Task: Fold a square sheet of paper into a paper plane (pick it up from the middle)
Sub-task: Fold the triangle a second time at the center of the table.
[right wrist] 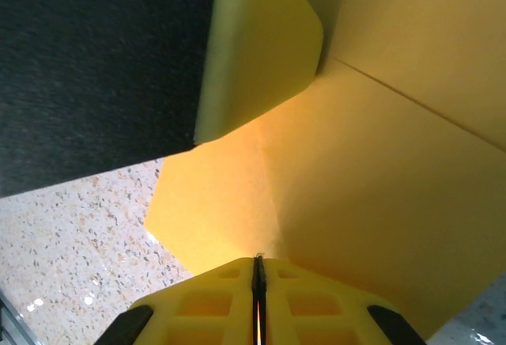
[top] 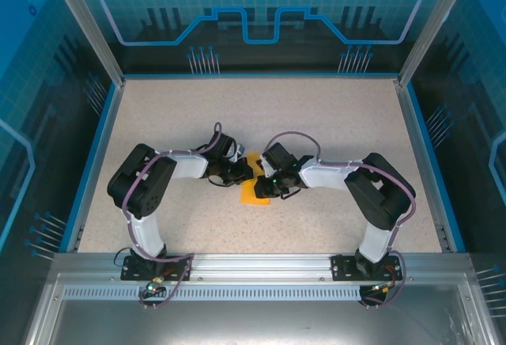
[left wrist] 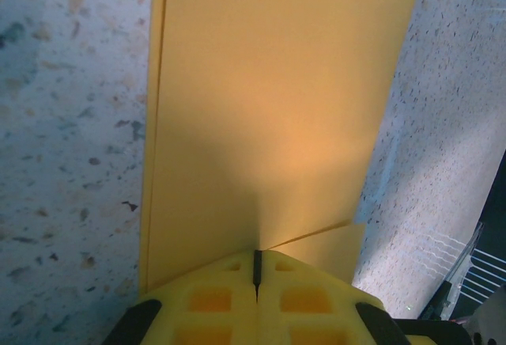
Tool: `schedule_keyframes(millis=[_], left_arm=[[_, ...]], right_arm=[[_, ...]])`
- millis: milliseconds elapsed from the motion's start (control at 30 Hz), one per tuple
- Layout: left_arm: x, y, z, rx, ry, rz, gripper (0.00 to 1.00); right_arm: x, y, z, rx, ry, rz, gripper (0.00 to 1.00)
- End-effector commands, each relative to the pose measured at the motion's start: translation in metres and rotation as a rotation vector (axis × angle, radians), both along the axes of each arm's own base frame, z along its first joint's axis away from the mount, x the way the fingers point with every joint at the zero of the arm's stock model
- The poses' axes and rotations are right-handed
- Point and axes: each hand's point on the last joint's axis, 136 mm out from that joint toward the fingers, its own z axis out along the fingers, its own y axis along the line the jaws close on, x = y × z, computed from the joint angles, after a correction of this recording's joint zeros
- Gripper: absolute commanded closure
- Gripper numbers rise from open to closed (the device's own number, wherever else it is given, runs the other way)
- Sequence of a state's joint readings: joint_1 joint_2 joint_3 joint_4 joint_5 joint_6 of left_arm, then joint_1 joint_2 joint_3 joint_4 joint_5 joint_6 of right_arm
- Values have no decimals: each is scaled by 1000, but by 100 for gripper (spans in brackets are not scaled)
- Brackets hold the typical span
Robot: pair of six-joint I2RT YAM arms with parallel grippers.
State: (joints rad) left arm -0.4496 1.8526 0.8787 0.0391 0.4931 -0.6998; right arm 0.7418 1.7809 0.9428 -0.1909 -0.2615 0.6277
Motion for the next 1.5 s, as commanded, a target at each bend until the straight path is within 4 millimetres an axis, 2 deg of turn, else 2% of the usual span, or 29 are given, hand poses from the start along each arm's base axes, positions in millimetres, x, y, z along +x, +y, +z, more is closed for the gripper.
schedule_keyframes(millis=[0,200,567,700,900,933,1200,1333,1467], left_arm=[[-32,28,-42,160,131,25,97],[-32,32,-45,188,140,38,97],[-33,35,-51,206,159,46,97],[-34,37,-53,221,166,51,97],[-35,41,-57,245,179,61,97],[-35,41,-57,246,178,62,97],[-36,42,-60,248,184,66,97],[-35,41,-60,246,185,66,97],[-34,41,-59,242,185,68,97]], right_arm=[[-1,-3,-4,-47,5,-3,90],[-8,-16,-13,-91,23,2,90],[-20,-26,-23,-81,70,1,90],[-19,-29,-21,-94,63,-3,90],[-23,-33,-6,-89,49,13,90],[-31,-40,-12,-106,69,16,90],[-49,-58,-27,-157,112,14,90],[-49,-60,-19,-146,93,7,90],[-44,-50,7,-78,42,17,90]])
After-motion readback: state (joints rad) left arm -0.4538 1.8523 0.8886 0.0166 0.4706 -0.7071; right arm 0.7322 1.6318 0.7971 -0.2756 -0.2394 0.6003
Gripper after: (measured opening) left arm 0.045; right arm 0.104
